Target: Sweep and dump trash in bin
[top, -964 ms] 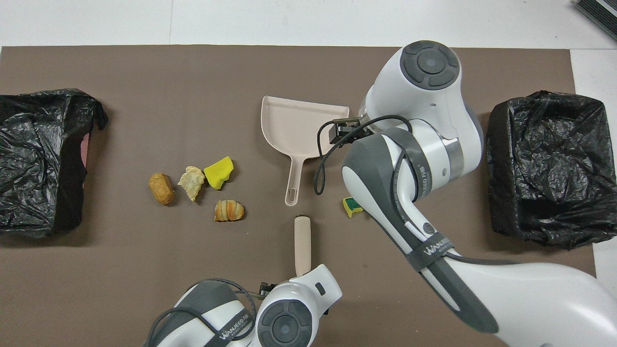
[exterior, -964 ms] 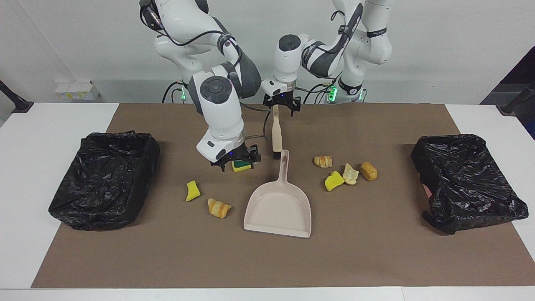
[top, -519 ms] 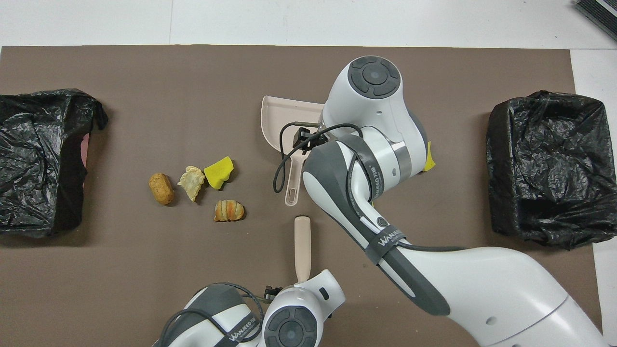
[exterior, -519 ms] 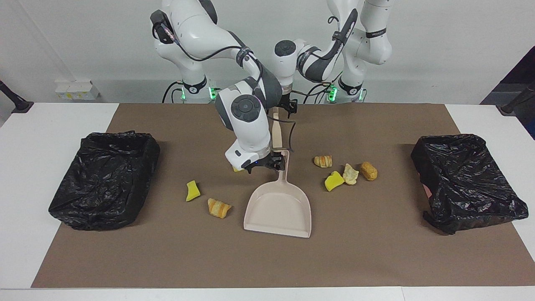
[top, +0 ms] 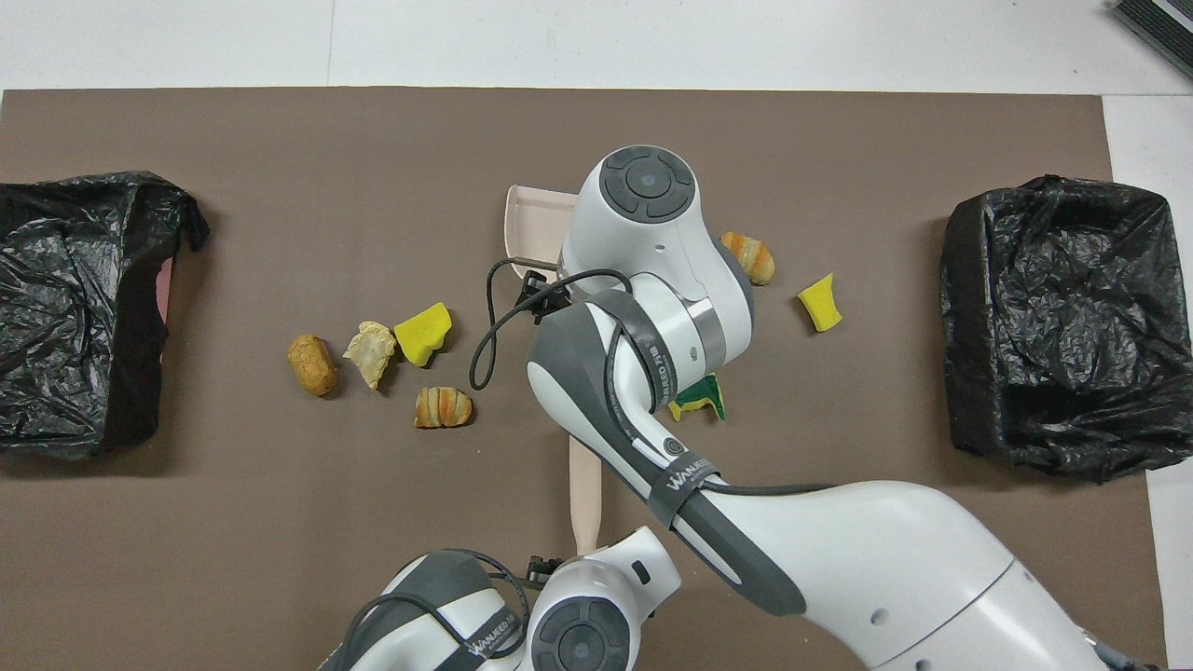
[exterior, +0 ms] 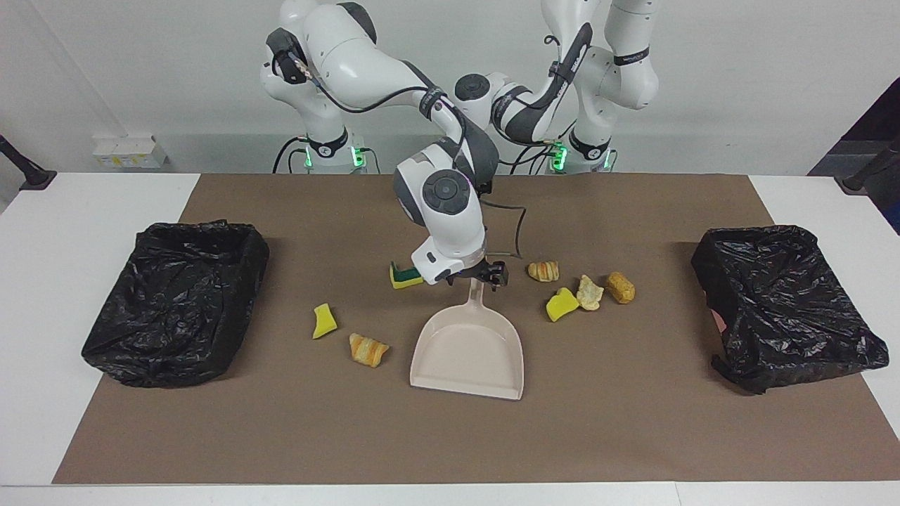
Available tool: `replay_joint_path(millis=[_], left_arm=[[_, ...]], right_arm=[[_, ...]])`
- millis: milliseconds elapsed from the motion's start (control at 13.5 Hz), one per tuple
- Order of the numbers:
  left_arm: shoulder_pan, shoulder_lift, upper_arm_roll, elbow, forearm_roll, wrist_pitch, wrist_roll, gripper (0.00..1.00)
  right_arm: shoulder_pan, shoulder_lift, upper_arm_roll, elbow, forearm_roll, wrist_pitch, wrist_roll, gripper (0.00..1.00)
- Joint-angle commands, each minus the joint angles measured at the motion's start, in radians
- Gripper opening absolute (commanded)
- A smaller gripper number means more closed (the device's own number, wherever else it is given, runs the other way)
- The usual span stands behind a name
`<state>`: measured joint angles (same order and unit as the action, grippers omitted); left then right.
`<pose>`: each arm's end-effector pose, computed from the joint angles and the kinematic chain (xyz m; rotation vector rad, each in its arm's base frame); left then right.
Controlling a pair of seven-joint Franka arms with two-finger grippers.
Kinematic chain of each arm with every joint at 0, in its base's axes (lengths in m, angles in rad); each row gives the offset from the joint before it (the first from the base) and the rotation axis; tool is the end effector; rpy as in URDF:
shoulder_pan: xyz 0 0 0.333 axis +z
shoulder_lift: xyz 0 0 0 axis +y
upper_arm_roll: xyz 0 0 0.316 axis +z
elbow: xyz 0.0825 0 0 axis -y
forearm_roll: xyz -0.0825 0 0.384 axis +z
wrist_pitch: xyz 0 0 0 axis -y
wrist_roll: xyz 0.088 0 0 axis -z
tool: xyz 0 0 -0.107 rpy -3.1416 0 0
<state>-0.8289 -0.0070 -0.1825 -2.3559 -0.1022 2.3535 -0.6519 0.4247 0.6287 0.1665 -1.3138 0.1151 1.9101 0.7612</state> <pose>0.2643 -0.4247 0.3322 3.0574 -0.4426 -0.0768 0.6118 0.3885 0.3735 -2.9666 0.3577 0.2220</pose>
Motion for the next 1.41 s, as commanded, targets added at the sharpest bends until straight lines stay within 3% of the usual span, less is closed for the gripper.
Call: replay_joint_path(millis=[0,74,148,445,593,667,741,816,1112,1335], left_arm=[[-0.015,-0.013,0.017,0.001,-0.010,-0.020,-0.006,0.54],[-0.015,-0.014,0.017,0.001,-0.011,-0.035,-0.005,0.18],[-0.015,-0.018,0.017,0.001,-0.010,-0.048,-0.002,0.00],[-0.010,-0.037,0.026,0.001,-0.010,-0.103,0.017,0.00],[0.042,-0.095,0.028,0.003,-0.010,-0.227,0.085,0.00],[0.054,-0.109,0.029,0.012,-0.010,-0.293,0.130,0.00],[0.080,-0.126,0.029,0.013,-0.010,-0.330,0.139,0.00],[0.103,-0.146,0.029,0.012,-0.010,-0.354,0.141,0.00],[0.273,-0.244,0.029,0.010,-0.005,-0.520,0.187,0.00],[0.491,-0.312,0.031,0.027,0.002,-0.565,0.212,0.00]], right_arm=[[0.014,0.013,0.002,-0.001,0.005,0.012,0.020,0.70],[0.020,0.006,0.002,-0.002,0.000,0.007,0.018,0.62],[0.020,0.006,0.002,-0.011,-0.008,0.010,0.020,0.62],[0.022,-0.013,0.002,-0.067,-0.018,0.018,0.018,0.60],[0.022,-0.024,0.001,-0.084,-0.020,0.015,0.018,0.58],[0.022,-0.024,0.001,-0.082,-0.028,0.009,0.018,0.37],[0.023,-0.024,0.002,-0.078,-0.044,0.004,0.017,0.06],[0.026,-0.024,0.002,-0.076,-0.060,0.000,0.017,0.00],[-0.004,-0.084,0.004,-0.070,-0.060,-0.039,-0.012,0.00],[-0.064,-0.151,0.005,-0.073,-0.051,-0.054,-0.127,0.00]])
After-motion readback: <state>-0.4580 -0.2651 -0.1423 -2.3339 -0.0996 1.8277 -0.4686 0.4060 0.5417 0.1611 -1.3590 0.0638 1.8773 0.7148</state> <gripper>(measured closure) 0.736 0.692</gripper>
